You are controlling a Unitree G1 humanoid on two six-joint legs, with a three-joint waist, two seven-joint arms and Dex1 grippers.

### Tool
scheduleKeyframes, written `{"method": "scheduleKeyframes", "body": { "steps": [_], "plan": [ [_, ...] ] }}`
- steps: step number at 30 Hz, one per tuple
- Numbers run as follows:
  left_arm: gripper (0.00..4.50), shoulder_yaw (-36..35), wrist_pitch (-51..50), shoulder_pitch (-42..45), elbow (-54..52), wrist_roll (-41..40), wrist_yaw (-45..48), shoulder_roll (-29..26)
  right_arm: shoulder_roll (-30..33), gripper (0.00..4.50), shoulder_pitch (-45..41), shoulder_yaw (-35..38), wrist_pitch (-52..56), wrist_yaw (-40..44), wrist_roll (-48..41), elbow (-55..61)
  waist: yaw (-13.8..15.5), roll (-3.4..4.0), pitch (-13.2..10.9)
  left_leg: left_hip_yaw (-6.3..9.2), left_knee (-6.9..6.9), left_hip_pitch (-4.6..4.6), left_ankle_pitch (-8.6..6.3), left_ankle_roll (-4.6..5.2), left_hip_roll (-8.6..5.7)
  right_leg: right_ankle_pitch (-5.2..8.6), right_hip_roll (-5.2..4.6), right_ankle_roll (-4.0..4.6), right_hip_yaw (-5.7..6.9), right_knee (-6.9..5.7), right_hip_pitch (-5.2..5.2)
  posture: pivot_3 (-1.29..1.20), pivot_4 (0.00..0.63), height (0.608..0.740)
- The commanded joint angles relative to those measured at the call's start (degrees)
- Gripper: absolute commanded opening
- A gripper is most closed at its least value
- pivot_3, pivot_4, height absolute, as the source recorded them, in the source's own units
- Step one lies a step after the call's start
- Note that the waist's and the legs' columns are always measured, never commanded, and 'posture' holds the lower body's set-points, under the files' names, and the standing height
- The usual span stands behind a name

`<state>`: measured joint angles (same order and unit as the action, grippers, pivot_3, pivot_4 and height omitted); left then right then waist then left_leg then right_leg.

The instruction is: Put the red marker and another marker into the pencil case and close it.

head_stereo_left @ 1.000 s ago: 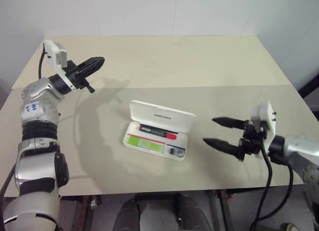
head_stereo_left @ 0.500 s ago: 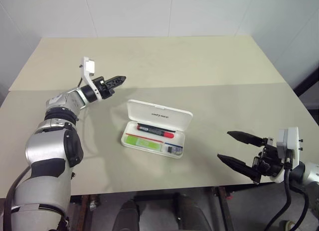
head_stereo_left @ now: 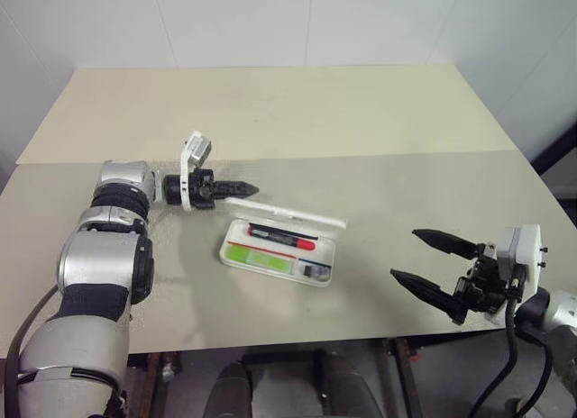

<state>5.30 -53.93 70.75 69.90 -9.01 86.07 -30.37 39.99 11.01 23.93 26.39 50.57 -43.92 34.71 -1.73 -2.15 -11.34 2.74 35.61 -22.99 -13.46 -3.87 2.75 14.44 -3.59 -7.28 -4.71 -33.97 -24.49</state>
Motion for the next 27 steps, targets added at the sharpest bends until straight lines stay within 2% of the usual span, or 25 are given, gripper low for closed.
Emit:
{"method": "scheduleKeyframes", "body": {
  "steps": [1, 4, 9, 14, 17, 21, 24, 27],
  "plan": [
    [0.03, 5.78, 0.14, -2.11, -5.61, 1.6, 6.43, -1.72, 0.44, 4.5, -0.69, -0.14, -0.71, -0.54, -0.05, 0.9, 0.04, 0.0, 0.0, 0.0, 0.01, -0.01, 0.0, 0.0, 0.0, 0.01, 0.0, 0.01, -0.02, 0.0, 0.0, 0.0, 0.15, 0.74],
    [0.03, 9.43, 3.11, -6.57, -13.03, 3.31, 5.04, -3.15, 0.24, 4.5, -0.76, -0.6, -0.95, -0.91, 0.23, 0.83, 0.04, 0.0, 0.0, -0.08, 0.03, 0.01, 0.0, 0.0, 0.0, 0.01, 0.0, 0.01, -0.15, -0.01, 0.0, 0.0, 0.15, 0.74],
    [0.03, 8.92, 4.27, -13.49, -23.85, 3.06, -4.09, -2.78, 0.08, 4.5, -0.27, -0.89, -1.3, -0.53, 0.4, 0.58, 0.12, 0.02, 0.01, -0.2, 0.04, 0.18, 0.0, 0.0, 0.0, 0.12, 0.0, 0.22, -0.25, -0.02, 0.1, 0.0, 0.15, 0.74],
    [0.03, 10.26, 5.03, -18.19, -30.91, 4.41, -8.69, -1.79, 0.09, 4.5, -0.52, -1.19, -1.63, -0.33, 0.68, 0.21, 0.02, 0.03, 0.07, -0.27, 0.03, 1.04, -0.08, -0.02, 0.0, 0.19, -0.02, 0.31, -0.28, 0.24, 0.98, 0.0, 0.15, 0.74],
    [0.03, 11.4, 8.55, -20.85, -34.25, 5.79, -11.63, -1.58, 0.08, 4.5, -1.07, -1.68, -1.94, -0.23, 1.1, -0.2, -0.06, 0.13, 0.15, -0.29, 0.04, 1.51, -0.17, -0.05, 0.0, 0.11, -0.07, 0.39, -0.28, 0.72, 1.69, 0.0, 0.15, 0.74],
    [0.03, 13.81, 16.45, -24.45, -38.08, 9.1, -14.86, -2.55, 0.02, 4.5, -1.17, -2.37, -2.33, -0.23, 1.44, -0.45, -0.5, 0.88, 0.84, -0.22, -0.06, 1.92, -0.77, 0.0, 0.22, -0.55, -0.01, 0.4, -0.03, 2.71, 3.03, 0.0, 0.15, 0.74],
    [0.03, 15.25, 23.34, -25.6, -38.61, 11.94, -17.6, -3.42, 0.13, 4.5, -1.77, -3.15, -2.44, -0.52, 1.69, -0.8, -0.44, 0.96, 1.4, -0.38, -0.01, 1.9, -1.02, -0.01, 0.15, -0.54, -0.2, 0.4, -0.1, 3.18, 3.46, 0.0, 0.15, 0.74],
    [0.03, 15.53, 28.57, -26.41, -38.51, 13.32, -19.4, -3.96, 0.17, 4.5, -2.62, -3.97, -2.3, -0.72, 2.07, -1.04, -0.24, 0.84, 1.85, -0.49, -0.02, 1.94, -1.06, 0.03, 0.11, -0.49, -0.28, 0.35, -0.15, 3.11, 3.26, 0.0, 0.15, 0.74]
  ]
}}
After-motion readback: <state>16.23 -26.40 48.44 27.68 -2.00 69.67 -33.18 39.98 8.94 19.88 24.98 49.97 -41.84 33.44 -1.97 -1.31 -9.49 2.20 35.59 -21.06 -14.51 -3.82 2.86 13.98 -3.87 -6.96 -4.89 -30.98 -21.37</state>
